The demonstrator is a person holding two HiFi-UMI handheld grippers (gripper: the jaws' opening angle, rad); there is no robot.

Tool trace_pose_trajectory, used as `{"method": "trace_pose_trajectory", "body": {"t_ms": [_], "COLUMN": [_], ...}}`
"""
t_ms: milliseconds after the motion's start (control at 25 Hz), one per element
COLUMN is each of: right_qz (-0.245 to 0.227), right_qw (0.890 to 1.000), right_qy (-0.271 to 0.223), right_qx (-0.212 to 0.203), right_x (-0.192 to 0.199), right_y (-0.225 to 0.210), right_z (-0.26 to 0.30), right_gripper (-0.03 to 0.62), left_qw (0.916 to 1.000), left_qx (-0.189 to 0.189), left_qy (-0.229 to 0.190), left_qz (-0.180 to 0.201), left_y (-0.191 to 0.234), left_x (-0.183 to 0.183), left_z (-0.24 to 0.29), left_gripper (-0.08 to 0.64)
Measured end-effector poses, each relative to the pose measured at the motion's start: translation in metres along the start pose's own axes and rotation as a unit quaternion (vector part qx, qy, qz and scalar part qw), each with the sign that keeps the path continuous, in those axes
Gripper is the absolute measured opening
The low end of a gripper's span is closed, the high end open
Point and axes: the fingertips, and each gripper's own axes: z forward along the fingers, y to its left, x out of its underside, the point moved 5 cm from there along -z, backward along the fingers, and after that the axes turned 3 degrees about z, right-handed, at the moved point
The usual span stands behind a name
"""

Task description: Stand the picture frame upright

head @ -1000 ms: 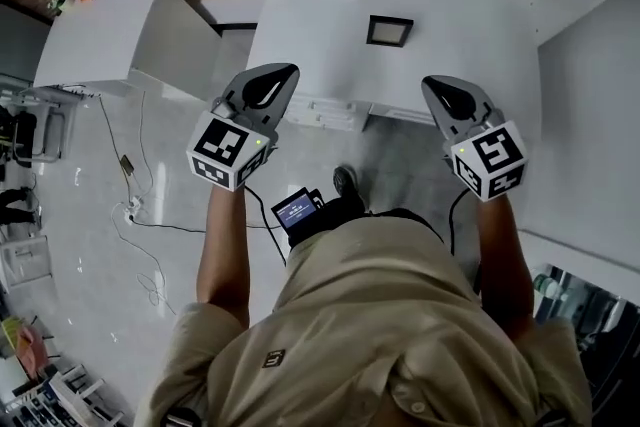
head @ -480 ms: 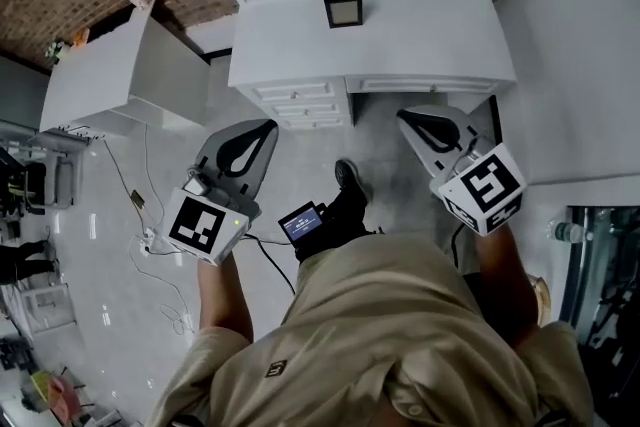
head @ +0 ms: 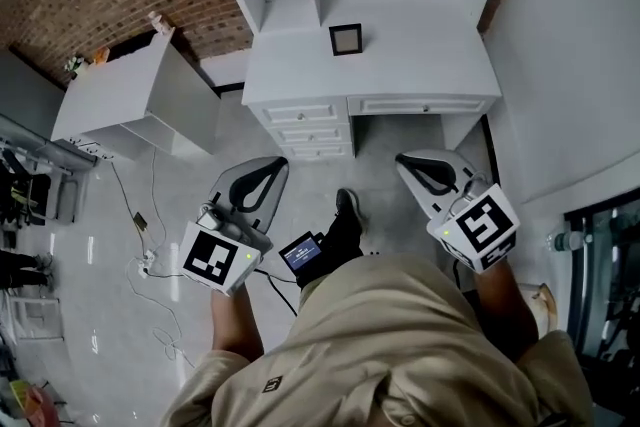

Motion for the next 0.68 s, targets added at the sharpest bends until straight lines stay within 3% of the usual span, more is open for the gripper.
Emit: {"method": "trace_pose_trajectory", "body": {"t_ms": [320, 680], "right_qz": [-0.016, -0.023], "right_qw": [1.0, 1.0], "right_qy": [0.003, 0.007], "right_qx": [0.001, 0.007], "right_x": [-0.006, -0.007], "right_y": [0.033, 0.044], "right_z": [-0.017, -0.021], "right_gripper": [0.003, 0.003], "left_qw": [0.9997, 0.9996], "left_qx": [-0.022, -0.025], "left_qy": [0.0, -0.01], "left_qz": [-0.004, -0.005], "left_y": [-0.016, -0.02], "left_x": [0.004, 0.006], "left_z": [-0.045, -0.056], "left_gripper": [0.008, 0.008]}}
